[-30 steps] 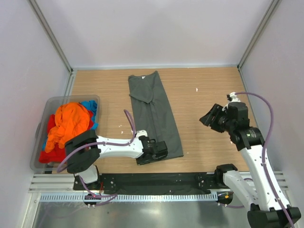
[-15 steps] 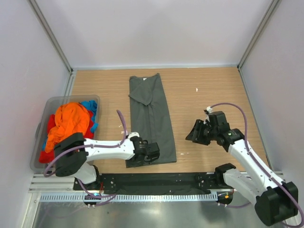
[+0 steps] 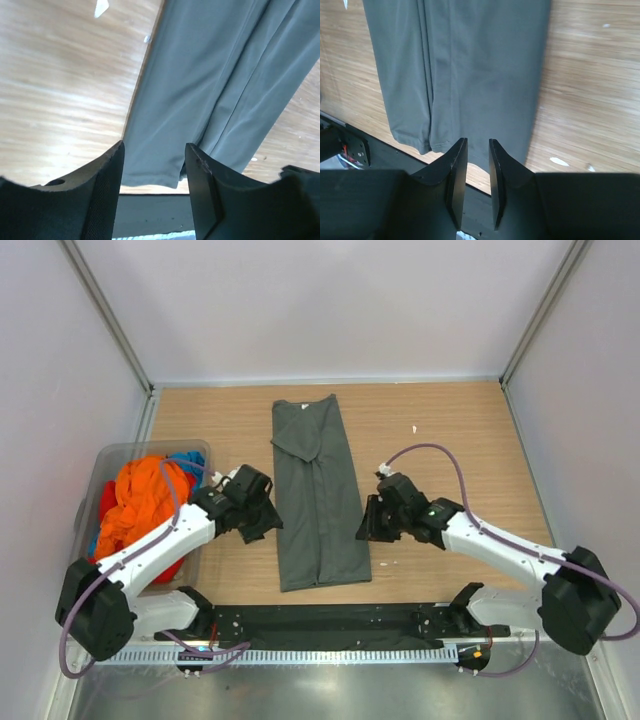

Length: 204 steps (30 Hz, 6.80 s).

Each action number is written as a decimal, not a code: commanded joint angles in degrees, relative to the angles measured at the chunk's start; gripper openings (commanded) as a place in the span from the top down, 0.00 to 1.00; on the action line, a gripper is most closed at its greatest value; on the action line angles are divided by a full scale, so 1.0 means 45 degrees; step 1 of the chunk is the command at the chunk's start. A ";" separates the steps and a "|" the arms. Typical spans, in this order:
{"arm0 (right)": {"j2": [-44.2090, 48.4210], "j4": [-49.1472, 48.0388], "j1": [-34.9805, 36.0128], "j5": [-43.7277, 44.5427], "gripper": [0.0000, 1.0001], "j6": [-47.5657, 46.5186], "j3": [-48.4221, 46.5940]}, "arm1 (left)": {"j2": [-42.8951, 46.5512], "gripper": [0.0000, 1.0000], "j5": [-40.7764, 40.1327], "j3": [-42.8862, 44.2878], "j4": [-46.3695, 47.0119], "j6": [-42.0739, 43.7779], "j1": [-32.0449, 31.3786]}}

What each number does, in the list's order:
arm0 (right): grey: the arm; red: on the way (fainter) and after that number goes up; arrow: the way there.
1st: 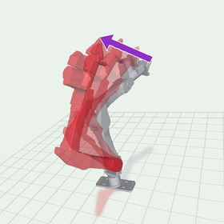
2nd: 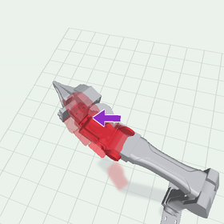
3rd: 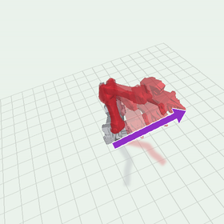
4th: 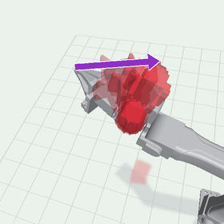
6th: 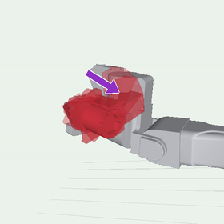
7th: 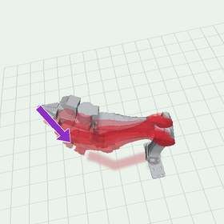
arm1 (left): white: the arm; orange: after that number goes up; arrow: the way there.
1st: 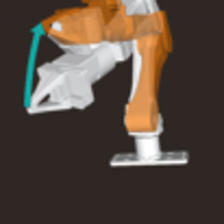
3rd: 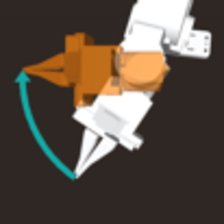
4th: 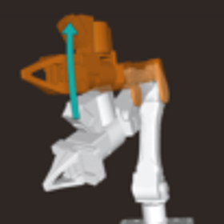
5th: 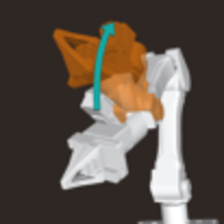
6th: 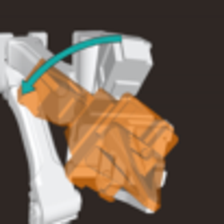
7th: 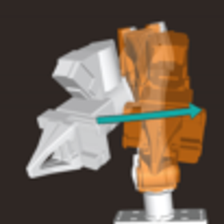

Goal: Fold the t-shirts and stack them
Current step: Fold the tshirt

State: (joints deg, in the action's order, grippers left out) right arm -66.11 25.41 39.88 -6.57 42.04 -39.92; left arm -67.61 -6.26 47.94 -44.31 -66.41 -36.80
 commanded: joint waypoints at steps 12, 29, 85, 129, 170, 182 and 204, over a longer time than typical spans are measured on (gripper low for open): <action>-0.3394 -0.2014 0.2582 0.1908 0.72 0.1594 -0.0915 | -0.1791 0.51 0.1824 -0.1572 0.2059 0.2980 0.1400; -0.1583 0.0368 0.3130 0.3373 0.63 0.2317 -0.0484 | -0.1713 0.48 0.0435 -0.2450 0.1801 0.0873 -0.1880; 0.1623 -0.1408 0.3150 0.2006 0.99 0.4153 0.3754 | 0.1548 0.62 -0.0092 -0.5068 0.1684 -0.3639 -0.4694; -0.0246 -0.0491 0.3073 0.3236 0.99 0.2456 0.0730 | -0.0812 1.00 0.0883 -0.1809 0.2192 -0.1105 -0.2392; -1.0796 0.1522 -0.2670 0.2124 0.99 -0.3991 -1.2161 | -0.9563 1.00 0.2192 0.8836 0.1059 0.4250 0.4622; -1.1949 0.1190 -0.3002 0.1635 0.99 -0.4792 -1.3744 | -1.0950 1.00 0.2368 1.0419 0.0825 0.4289 0.5032; -1.3007 0.2010 -0.3491 0.1401 0.72 -0.4850 -1.6052 | -1.1132 0.71 0.1470 1.2160 -0.0192 0.4895 0.5384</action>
State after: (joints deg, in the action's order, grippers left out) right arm -127.98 33.45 24.84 -1.13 20.84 -109.12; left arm -122.83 2.70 101.93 -43.57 -45.98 -13.06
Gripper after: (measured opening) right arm 0.278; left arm 0.279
